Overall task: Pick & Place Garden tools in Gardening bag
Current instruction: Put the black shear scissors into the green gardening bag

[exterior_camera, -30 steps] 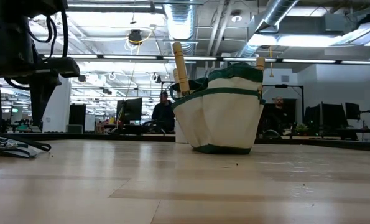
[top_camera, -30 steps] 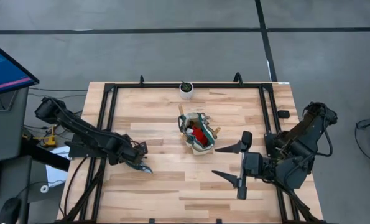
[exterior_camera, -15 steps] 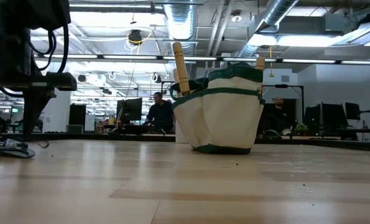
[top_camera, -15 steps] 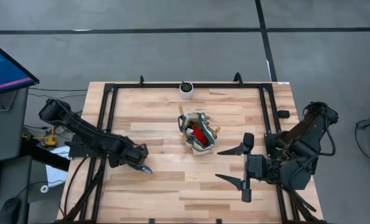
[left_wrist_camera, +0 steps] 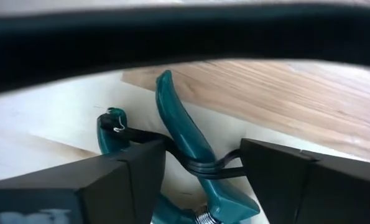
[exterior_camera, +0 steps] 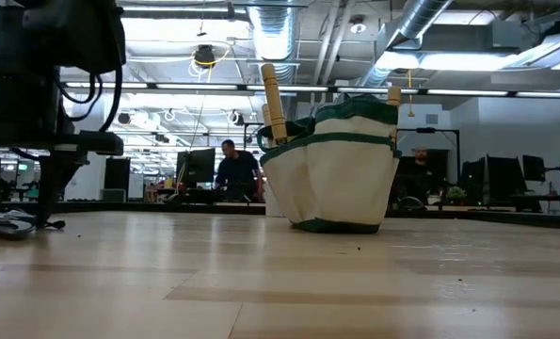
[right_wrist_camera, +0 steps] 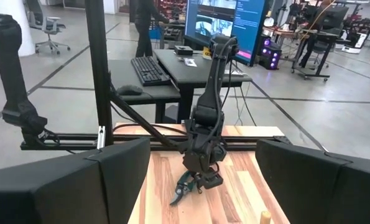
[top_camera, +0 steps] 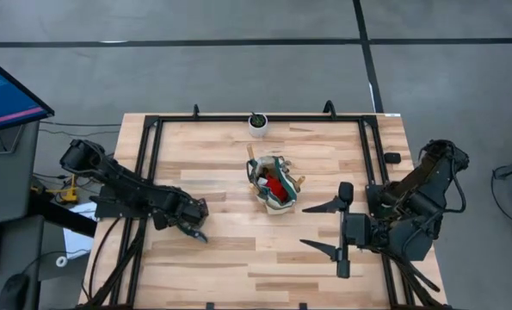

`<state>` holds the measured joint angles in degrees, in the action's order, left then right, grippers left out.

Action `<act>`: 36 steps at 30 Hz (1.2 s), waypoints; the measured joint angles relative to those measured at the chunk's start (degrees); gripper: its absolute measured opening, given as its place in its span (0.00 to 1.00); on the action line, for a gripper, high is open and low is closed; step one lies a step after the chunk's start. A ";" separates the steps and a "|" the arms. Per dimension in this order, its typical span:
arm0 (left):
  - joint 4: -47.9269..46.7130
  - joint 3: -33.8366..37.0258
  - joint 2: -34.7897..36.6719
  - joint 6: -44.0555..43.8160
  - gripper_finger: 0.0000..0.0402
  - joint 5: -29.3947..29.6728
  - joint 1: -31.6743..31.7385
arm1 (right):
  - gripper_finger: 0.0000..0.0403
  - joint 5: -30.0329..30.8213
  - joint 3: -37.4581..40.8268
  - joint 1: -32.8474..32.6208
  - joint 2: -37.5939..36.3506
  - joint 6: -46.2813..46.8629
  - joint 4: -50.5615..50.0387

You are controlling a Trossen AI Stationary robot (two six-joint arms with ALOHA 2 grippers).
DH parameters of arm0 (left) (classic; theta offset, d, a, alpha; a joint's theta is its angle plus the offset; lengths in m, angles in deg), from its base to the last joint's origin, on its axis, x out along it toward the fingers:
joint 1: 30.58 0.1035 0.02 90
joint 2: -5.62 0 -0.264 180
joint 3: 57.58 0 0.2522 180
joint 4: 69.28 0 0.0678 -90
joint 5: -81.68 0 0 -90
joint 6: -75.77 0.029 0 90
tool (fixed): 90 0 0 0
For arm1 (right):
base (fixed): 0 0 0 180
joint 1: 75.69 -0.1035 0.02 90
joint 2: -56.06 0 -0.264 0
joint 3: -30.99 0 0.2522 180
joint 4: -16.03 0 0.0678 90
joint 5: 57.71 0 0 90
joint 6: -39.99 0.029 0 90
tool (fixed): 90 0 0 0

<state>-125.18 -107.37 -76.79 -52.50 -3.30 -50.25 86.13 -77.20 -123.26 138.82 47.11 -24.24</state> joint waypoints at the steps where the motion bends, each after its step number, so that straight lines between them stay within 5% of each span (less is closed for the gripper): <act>1: 0.44 0.03 -0.07 0.82 0.48 -0.05 0.25 | 0.71 0.00 0.00 0.00 -0.04 -0.02 0.00; 12: 2.45 0.06 -0.15 7.86 0.10 1.10 1.00 | 0.71 0.00 0.00 -0.04 0.01 1.32 0.06; 18: 3.18 0.02 0.77 13.74 0.07 2.98 0.74 | 0.71 0.00 0.00 0.06 0.01 3.23 -0.29; 30: 7.09 -4.08 16.63 24.43 0.07 28.51 -4.15 | 0.71 0.04 0.00 4.88 -0.43 5.44 0.92; 36: 23.68 -4.51 23.32 46.94 0.07 40.59 -5.23 | 0.71 -0.01 0.00 7.74 -0.42 6.38 -1.61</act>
<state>-101.50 -111.87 -53.47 -5.56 37.28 -55.48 86.12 -77.20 -115.52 138.40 53.49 -25.84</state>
